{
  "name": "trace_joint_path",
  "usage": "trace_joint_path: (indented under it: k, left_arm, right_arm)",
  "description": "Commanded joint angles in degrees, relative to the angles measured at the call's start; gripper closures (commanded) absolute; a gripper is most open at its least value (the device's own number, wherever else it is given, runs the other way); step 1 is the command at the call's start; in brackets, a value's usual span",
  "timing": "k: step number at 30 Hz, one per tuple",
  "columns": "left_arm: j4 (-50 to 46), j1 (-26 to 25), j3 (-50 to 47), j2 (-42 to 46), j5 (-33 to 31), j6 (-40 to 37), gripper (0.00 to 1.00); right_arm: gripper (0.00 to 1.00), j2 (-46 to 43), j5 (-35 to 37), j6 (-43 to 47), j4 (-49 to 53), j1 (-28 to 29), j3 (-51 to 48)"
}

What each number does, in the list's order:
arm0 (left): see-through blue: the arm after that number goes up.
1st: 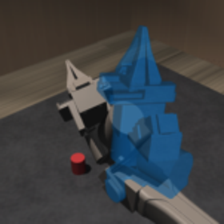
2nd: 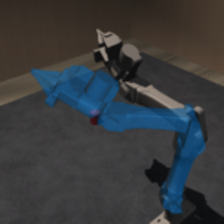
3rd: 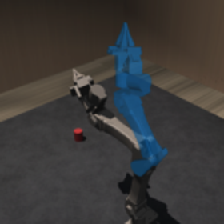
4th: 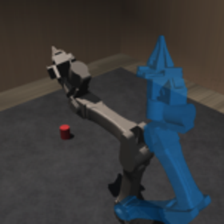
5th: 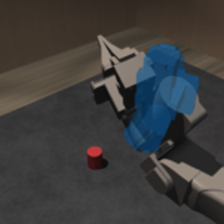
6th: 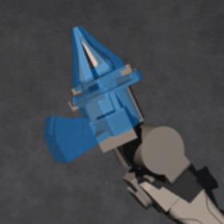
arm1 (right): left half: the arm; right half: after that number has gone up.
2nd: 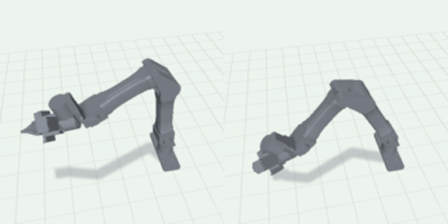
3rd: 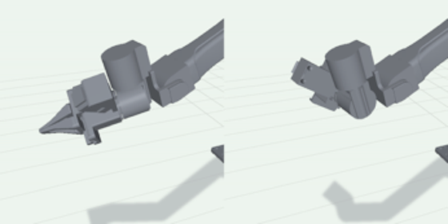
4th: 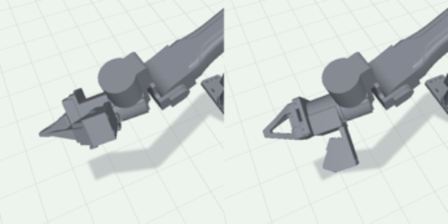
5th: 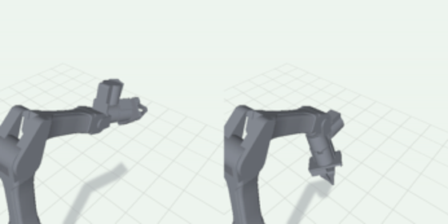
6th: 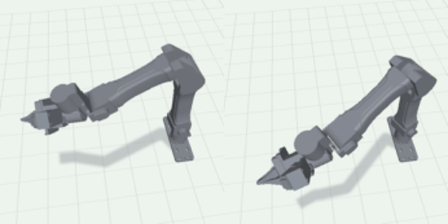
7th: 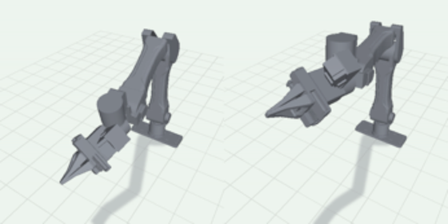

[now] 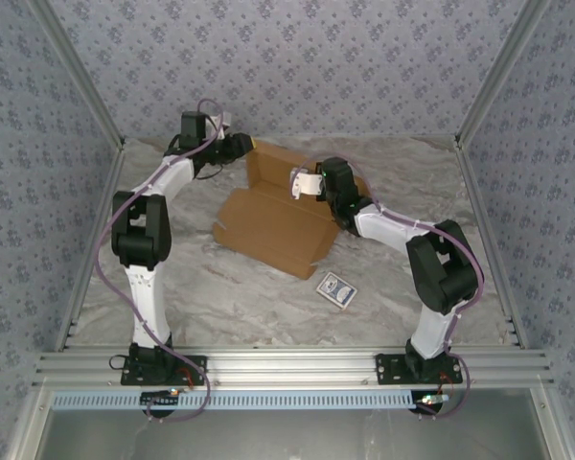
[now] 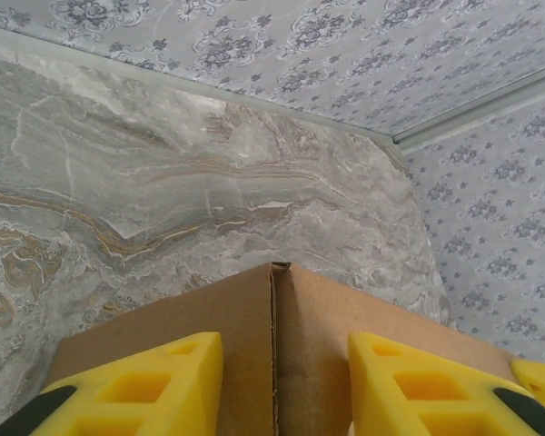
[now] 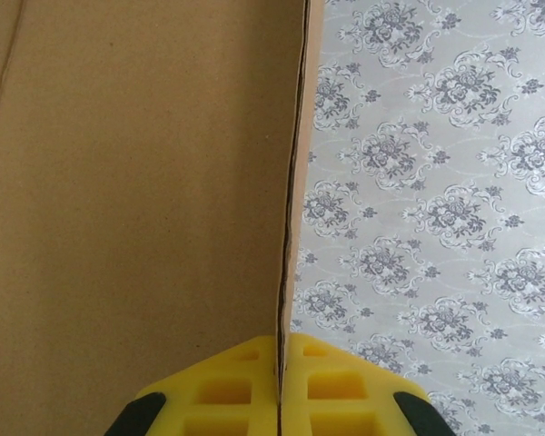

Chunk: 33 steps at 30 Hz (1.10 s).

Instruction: Fold the paper box

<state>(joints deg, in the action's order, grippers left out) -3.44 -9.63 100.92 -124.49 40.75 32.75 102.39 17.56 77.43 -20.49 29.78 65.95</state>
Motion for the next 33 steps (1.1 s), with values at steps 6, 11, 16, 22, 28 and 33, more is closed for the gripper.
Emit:
trace_joint_path:
  k: [6,11,16,22,28,33]
  left_arm:
    - [-1.2,0.7,-5.3,-0.1,-0.8,3.4,0.67]
    - [1.2,1.1,-8.0,-0.2,-1.2,5.4,0.70]
    - [2.7,1.2,-8.0,0.7,-0.6,5.4,0.69]
    - [3.8,1.9,-5.3,3.5,-1.0,4.4,0.47]
    - [9.2,4.6,-10.6,10.2,-0.3,1.7,0.36]
    - [16.8,5.3,-21.6,16.6,-2.7,-6.7,0.32]
  right_arm:
    - [1.00,1.7,4.4,4.3,-0.3,0.7,-1.4]
    - [1.00,1.8,5.5,4.9,-1.6,1.2,-2.0]
    - [1.00,1.9,5.7,4.9,-1.9,1.3,-2.1]
    - [1.00,1.3,5.6,4.9,-1.3,1.1,-1.8]
    - [1.00,1.2,5.3,4.6,-0.8,1.0,-1.5]
    - [1.00,1.5,4.8,4.1,-0.1,0.8,-0.6]
